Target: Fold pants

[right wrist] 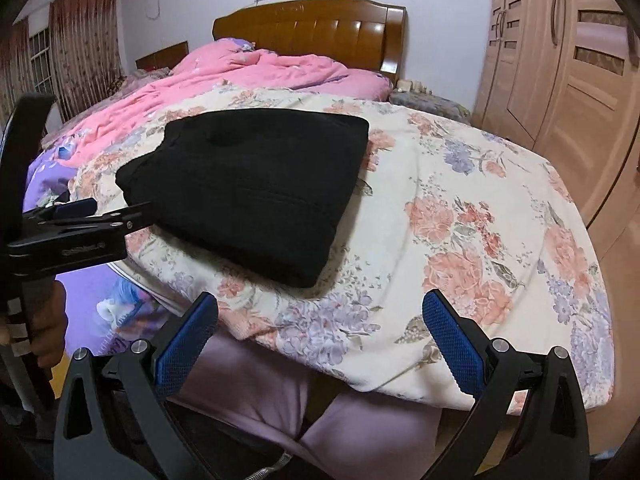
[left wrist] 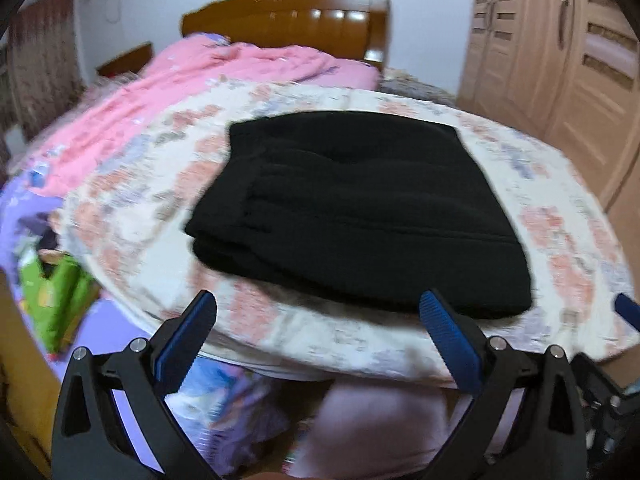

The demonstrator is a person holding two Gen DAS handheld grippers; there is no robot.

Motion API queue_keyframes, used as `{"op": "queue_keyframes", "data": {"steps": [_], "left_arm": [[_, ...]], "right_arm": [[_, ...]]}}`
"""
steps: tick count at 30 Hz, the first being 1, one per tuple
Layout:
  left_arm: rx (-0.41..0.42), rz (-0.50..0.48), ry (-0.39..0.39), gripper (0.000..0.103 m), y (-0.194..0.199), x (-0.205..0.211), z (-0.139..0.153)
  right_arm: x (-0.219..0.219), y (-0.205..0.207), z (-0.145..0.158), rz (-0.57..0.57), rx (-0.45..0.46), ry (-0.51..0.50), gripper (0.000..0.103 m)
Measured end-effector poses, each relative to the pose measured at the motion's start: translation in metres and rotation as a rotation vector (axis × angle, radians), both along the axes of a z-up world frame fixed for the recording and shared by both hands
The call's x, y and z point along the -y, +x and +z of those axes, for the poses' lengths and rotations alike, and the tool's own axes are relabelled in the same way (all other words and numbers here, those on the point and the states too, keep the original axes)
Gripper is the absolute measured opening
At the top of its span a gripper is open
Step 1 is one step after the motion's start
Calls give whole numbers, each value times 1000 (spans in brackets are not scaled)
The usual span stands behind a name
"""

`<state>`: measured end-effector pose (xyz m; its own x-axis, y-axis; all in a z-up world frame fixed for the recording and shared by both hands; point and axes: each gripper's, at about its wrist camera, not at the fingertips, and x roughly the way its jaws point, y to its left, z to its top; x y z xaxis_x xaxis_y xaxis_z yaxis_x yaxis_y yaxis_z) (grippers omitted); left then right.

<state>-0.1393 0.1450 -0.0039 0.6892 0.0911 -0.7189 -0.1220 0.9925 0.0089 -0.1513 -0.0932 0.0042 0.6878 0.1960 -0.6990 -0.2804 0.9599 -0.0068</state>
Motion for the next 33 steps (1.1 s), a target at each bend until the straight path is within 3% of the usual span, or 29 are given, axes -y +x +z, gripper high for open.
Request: {"op": "queue_keyframes", "data": {"steps": [3,33], "left_arm": [[14,16,40,102,-1,-2,1],[17,-28,32,101,-5,5,-1]], "right_arm": [[-3,0,1,7,9,-5,98],[-11,-1,-7,30,-5,-17,98]]}}
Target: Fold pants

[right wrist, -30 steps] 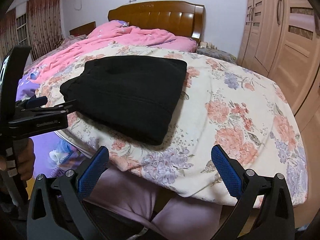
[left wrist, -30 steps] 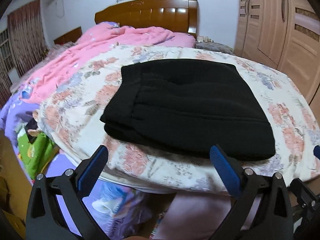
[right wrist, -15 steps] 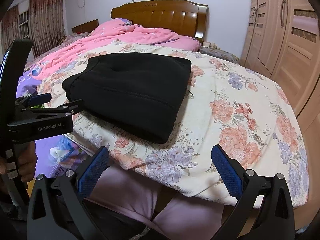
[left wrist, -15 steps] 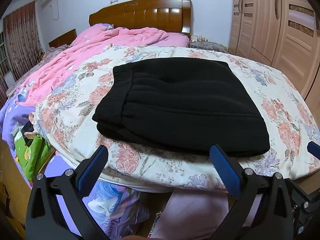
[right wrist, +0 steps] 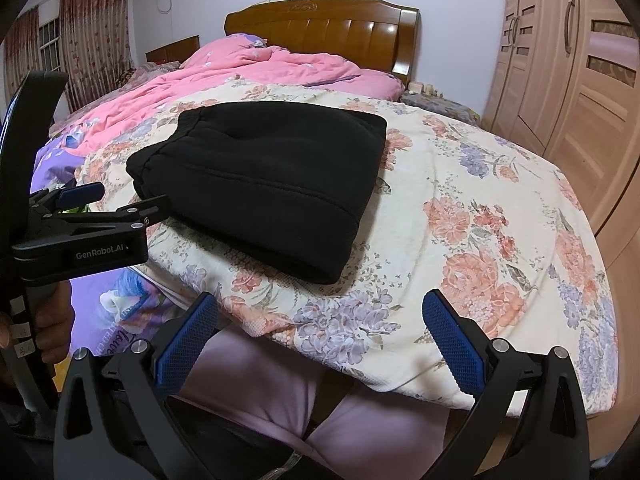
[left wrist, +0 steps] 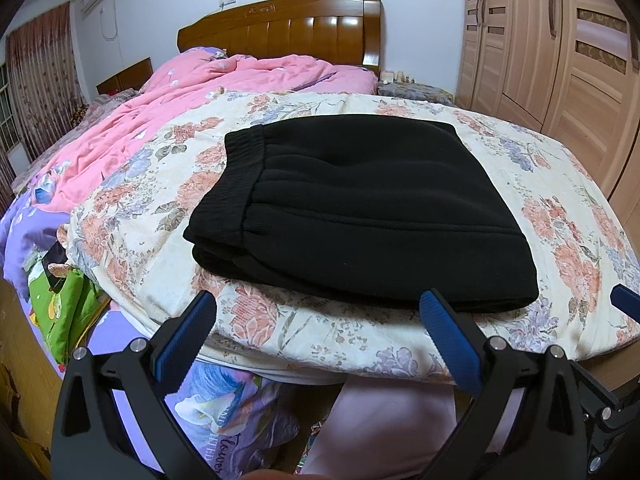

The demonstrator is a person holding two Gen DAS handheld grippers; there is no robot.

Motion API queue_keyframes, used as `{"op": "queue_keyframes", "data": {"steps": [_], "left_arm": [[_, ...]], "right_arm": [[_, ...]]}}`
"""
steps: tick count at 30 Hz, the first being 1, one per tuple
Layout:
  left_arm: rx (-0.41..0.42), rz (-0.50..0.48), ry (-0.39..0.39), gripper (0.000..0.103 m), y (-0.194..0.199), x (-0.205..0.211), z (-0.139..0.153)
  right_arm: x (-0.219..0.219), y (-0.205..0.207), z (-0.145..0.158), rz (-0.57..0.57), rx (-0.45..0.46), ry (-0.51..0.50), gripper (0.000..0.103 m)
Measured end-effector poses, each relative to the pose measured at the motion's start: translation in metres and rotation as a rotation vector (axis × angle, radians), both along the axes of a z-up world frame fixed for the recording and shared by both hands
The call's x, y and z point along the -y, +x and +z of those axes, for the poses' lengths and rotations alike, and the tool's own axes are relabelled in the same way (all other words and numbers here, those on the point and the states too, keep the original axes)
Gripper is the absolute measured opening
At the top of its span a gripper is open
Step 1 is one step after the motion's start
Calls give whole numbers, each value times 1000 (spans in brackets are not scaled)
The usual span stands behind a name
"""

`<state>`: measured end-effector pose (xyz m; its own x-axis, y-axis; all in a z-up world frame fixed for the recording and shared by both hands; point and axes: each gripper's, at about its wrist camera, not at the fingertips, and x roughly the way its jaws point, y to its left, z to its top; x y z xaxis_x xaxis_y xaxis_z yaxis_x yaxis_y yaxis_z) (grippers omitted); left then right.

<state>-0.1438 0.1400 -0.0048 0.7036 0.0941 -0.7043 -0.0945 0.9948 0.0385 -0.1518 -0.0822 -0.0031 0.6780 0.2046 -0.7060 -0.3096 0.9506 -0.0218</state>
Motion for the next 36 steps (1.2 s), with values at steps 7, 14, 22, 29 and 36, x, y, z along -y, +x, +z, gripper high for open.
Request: {"op": "queue_keyframes", "data": {"steps": [7,14,22,29,36], "left_arm": [[0,1,-1,101,0,0,0],[1,0,-2,101,-1,-1,0],[5,1,-2,101,-1,-1,0],[5,4,-5,101,-1,-1,2],[4,5,-8,101,-1,-1,3]], "right_arm": [[-1,0,0,0,0,0,98],[-2,-1,-4,9,-4,-7,98],[-2,-1,-4,14,-7,-10,98],[-2,-1,-4,15,-7,-9,98],[-2,-1,-4,15,-7,-10,98]]}}
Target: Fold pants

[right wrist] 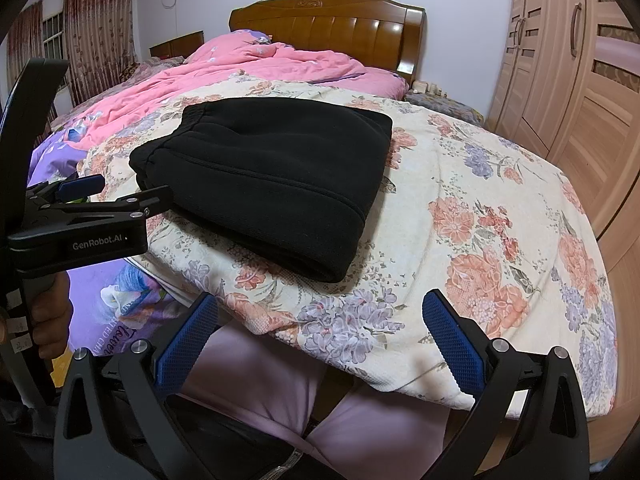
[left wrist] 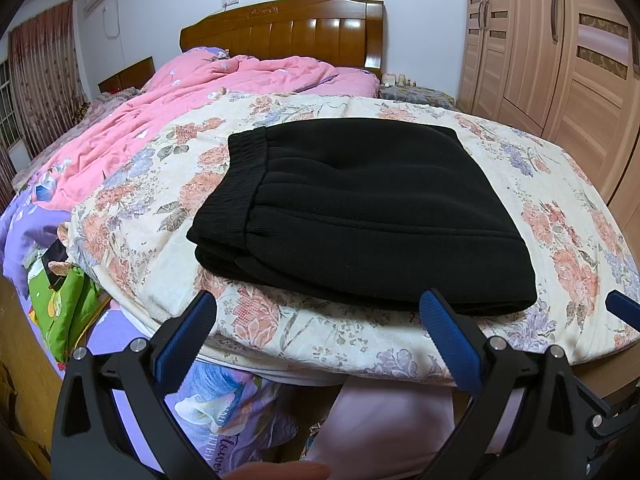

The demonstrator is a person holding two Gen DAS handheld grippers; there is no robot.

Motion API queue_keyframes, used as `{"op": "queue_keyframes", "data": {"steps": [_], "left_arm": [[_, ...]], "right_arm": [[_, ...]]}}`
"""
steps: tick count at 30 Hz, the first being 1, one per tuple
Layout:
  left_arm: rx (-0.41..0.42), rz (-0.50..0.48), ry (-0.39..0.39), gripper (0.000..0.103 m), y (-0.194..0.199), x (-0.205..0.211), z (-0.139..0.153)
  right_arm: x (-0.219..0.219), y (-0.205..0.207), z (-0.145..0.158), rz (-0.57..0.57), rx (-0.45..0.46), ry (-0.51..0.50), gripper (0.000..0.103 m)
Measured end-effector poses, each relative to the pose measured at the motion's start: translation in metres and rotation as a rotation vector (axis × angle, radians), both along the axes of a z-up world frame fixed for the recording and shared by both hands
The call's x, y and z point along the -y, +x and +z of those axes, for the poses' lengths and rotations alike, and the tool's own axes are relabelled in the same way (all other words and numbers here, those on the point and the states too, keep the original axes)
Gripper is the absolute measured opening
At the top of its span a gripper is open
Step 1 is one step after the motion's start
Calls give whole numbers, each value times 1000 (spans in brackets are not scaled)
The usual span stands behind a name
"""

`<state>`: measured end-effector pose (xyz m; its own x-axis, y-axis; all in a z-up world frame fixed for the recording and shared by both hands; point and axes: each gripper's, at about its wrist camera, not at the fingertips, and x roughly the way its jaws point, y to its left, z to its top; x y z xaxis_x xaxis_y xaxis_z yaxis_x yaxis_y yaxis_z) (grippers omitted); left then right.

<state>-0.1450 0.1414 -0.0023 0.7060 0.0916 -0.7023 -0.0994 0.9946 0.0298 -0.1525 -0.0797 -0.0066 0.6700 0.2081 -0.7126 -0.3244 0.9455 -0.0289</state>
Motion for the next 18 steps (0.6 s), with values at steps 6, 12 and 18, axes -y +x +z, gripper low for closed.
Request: {"op": "queue_keyframes", "data": {"steps": [6,12,18], "left_arm": [[-9,0,-9,101,2,1,-1],[-13,6,-20,101,2,0,-3],[-22,7,-32,101,3,-2,-4]], "right_arm": [[0,0,0,1,1,0,98],[0,0,0,1,1,0,98],[1,0,0,2,1,0,98]]}}
